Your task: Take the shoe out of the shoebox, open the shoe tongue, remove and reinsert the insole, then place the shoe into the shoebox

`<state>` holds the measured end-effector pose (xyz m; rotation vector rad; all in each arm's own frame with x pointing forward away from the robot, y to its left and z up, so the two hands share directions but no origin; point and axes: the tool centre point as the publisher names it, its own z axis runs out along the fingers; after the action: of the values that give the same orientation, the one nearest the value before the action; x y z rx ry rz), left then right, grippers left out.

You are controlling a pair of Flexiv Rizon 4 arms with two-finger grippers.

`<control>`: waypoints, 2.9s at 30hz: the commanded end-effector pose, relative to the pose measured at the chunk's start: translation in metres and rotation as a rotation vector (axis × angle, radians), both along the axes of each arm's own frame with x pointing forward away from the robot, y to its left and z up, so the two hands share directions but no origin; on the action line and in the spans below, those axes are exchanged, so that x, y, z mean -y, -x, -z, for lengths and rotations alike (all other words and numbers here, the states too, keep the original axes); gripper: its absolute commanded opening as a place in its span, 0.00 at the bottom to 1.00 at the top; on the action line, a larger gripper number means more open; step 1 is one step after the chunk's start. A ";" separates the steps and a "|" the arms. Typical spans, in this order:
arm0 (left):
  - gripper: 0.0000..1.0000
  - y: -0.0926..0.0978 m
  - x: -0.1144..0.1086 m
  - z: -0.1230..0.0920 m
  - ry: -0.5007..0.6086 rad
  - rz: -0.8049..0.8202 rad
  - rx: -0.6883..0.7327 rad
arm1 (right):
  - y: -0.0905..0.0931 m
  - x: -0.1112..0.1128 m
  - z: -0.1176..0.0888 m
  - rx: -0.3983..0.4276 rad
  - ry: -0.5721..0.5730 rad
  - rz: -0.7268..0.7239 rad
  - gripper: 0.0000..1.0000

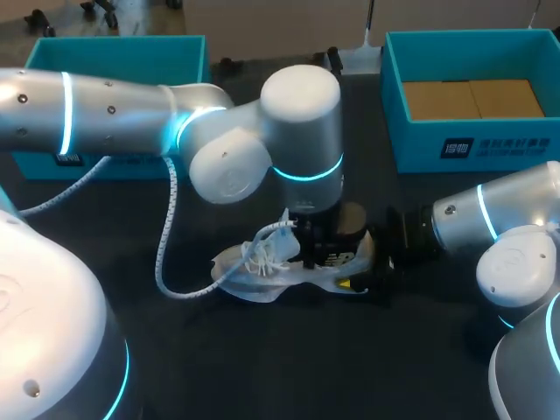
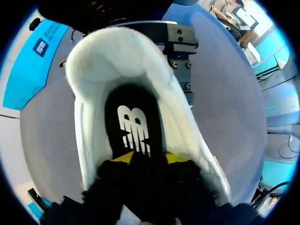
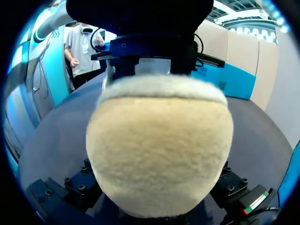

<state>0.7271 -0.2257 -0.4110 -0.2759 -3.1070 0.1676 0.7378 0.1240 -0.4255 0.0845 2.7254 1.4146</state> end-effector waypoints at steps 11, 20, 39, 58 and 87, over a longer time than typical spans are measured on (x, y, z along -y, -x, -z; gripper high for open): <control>0.00 -0.012 -0.012 0.022 -0.011 -0.044 0.045 | 0.000 -0.002 0.000 0.001 0.007 0.002 0.00; 0.00 -0.019 -0.021 -0.009 0.020 -0.093 0.003 | 0.000 -0.002 0.000 0.001 0.007 0.002 0.00; 0.00 -0.013 -0.030 -0.054 0.067 -0.095 -0.091 | 0.000 -0.002 0.000 0.001 0.007 0.002 0.00; 0.00 -0.006 -0.029 -0.096 0.191 -0.115 -0.121 | 0.000 -0.002 0.000 0.001 0.007 0.002 0.00; 0.15 -0.008 0.009 -0.109 0.323 -0.065 -0.180 | 0.000 -0.002 0.000 0.001 0.007 0.002 0.00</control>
<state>0.7334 -0.2323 -0.2996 -0.1458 -2.9038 0.6578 0.7388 0.1247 -0.4243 0.0843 2.7253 1.4145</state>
